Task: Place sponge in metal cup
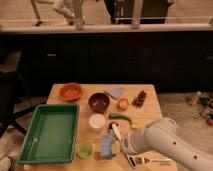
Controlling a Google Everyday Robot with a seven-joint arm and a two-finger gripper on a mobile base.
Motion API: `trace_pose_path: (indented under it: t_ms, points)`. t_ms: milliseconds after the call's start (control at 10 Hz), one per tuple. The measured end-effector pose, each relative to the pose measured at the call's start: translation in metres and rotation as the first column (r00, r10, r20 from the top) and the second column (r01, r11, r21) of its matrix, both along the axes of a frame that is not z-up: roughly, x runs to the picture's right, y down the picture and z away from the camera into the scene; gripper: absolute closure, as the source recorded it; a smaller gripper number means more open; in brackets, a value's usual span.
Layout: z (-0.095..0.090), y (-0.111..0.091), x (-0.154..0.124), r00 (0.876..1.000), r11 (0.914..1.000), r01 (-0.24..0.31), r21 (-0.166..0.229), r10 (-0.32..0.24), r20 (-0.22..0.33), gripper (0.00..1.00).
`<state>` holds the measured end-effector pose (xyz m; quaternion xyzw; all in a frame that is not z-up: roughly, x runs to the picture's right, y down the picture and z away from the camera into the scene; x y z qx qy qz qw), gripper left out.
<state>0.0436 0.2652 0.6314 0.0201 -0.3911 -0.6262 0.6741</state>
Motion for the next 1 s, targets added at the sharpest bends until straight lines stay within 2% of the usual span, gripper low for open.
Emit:
trace_pose_path:
  t_ms: [300, 500, 700, 1000]
  points:
    - [0.0001, 0.0, 0.0, 1.0, 1.0, 0.0, 0.0, 0.0, 0.0, 0.96]
    - [0.0001, 0.0001, 0.0, 1.0, 1.0, 0.0, 0.0, 0.0, 0.0, 0.9]
    - [0.0001, 0.0001, 0.0002, 1.0, 1.0, -0.001, 0.0, 0.001, 0.0, 0.76]
    - [0.0001, 0.0001, 0.0003, 1.0, 1.0, -0.001, 0.0, 0.001, 0.0, 0.45]
